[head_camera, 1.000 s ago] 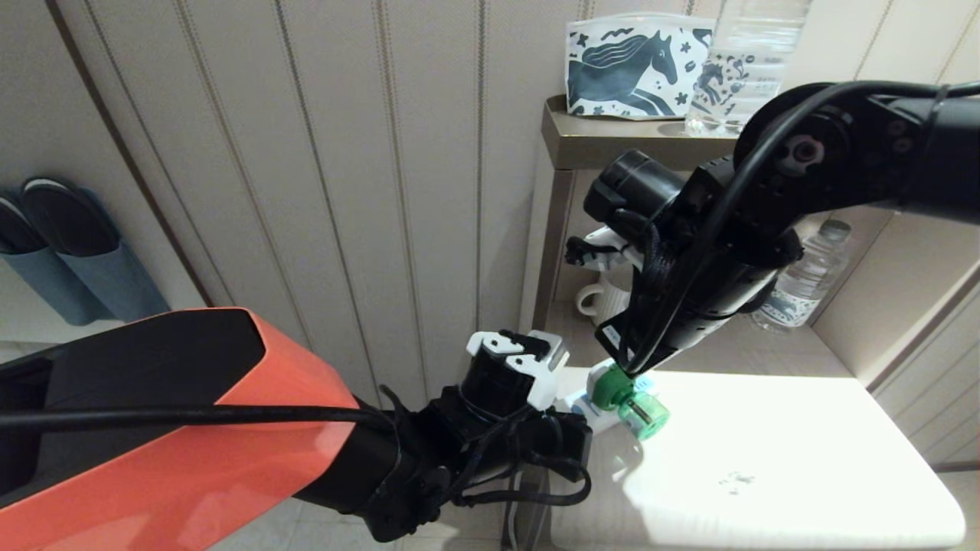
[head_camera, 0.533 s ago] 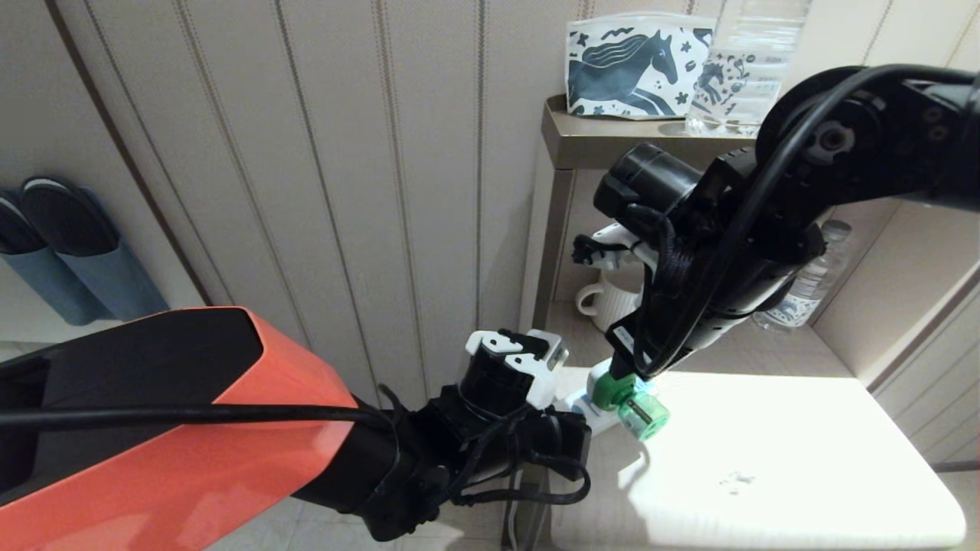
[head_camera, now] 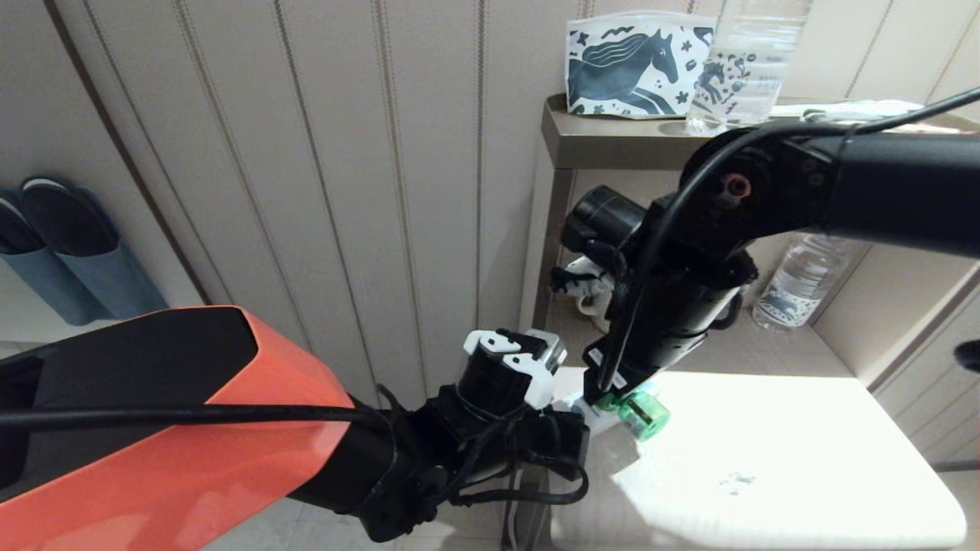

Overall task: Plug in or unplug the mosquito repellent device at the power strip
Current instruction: Hold the socket with your left hand and unplug it with your right hand

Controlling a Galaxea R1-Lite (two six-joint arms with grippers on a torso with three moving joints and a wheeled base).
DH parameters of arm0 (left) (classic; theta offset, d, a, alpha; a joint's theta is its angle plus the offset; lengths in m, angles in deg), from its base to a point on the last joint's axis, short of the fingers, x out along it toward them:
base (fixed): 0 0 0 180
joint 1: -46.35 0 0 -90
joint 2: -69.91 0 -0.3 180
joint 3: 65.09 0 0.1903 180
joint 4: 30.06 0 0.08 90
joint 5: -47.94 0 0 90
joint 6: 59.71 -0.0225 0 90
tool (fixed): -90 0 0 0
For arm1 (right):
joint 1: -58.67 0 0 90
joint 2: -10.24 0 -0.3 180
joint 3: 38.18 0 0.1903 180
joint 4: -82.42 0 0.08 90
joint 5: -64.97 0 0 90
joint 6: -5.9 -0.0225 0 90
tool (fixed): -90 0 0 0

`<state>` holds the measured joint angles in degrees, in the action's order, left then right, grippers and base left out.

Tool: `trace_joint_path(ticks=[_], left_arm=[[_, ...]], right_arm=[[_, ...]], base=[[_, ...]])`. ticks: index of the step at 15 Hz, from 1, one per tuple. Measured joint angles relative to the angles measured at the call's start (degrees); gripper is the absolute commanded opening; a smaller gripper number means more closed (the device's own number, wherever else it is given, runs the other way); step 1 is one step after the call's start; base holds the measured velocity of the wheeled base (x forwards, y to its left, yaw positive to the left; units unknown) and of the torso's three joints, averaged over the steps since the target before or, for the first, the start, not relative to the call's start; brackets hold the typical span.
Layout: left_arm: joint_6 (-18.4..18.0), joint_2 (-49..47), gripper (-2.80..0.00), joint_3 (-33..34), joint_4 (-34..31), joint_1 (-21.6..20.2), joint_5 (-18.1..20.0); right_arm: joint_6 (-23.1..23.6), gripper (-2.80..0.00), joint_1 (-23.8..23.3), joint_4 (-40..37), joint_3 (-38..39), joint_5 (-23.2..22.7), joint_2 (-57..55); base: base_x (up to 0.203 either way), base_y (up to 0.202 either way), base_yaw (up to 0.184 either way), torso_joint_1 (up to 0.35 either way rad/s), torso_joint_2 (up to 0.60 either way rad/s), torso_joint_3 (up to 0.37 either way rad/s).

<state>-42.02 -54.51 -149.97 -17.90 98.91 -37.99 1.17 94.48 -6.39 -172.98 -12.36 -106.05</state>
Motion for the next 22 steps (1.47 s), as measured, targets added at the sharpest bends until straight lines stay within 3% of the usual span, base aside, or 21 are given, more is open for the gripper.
trace_joint_path(ticks=[13,14,22], left_arm=[[0.0,0.0,-2.80,0.0,0.0,-0.2,0.0],[0.0,0.0,-2.80,0.0,0.0,-0.2,0.0],[0.0,-0.1,-2.80,0.0,0.1,-0.2,0.0]], right_arm=[[0.0,0.00,-1.3,1.4,-0.2,-1.7,-4.5],[0.0,-2.80,-1.4,1.4,-0.2,-1.7,-4.5],[-0.1,-2.80,-1.7,1.5,0.1,-1.9,-4.8]], base=[[0.000,0.000,0.000,0.000,0.00,0.000],[0.000,0.000,0.000,0.000,0.00,0.000],[0.000,0.000,0.000,0.000,0.00,0.000]])
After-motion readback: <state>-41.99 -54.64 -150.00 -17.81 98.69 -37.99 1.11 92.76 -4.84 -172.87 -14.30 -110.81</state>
